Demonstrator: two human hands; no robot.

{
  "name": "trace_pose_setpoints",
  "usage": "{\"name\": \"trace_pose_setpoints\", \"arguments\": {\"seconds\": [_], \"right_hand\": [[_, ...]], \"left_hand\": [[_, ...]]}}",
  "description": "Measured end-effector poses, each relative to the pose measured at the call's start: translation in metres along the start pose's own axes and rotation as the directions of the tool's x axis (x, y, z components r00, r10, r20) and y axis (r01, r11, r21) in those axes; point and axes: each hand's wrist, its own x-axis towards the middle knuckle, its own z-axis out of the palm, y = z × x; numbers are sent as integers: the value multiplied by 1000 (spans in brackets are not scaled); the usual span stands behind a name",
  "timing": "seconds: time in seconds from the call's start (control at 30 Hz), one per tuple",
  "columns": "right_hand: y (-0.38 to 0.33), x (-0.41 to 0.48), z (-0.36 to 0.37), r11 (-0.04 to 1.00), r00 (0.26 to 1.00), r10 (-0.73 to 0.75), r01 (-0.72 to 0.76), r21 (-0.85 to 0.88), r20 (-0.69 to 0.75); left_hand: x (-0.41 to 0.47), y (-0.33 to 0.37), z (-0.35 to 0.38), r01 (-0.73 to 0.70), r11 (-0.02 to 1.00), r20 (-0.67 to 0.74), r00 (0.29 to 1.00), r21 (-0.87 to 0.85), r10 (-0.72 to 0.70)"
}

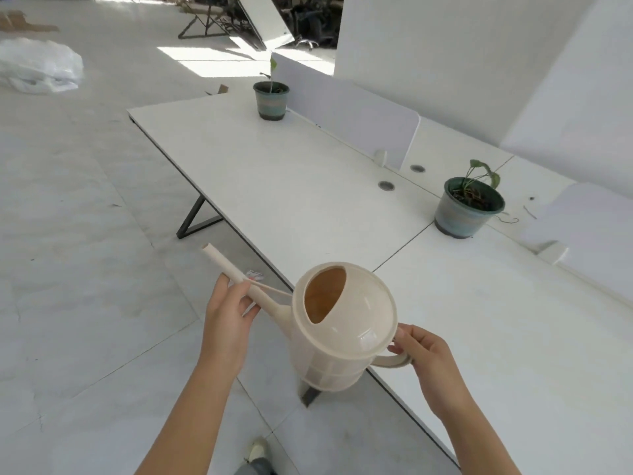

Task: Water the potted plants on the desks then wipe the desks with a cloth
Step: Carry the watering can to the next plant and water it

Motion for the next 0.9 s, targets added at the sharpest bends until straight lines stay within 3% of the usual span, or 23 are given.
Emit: {"name": "trace_pose_setpoints", "arguments": {"seconds": [0.33,0.57,0.9], "right_hand": [[-11,29,25,995,948,80,-59,75,-309],[-12,52,-4,996,895,31,12,94,-446],[-26,95,-70,998,774,-5,39,40,-634]], "left_hand": [[104,-7,40,177,984,242,956,-16,-168],[133,-31,93,252,968,407,886,-19,-223],[176,-65,214,230,970,564,793,76,-232]]}}
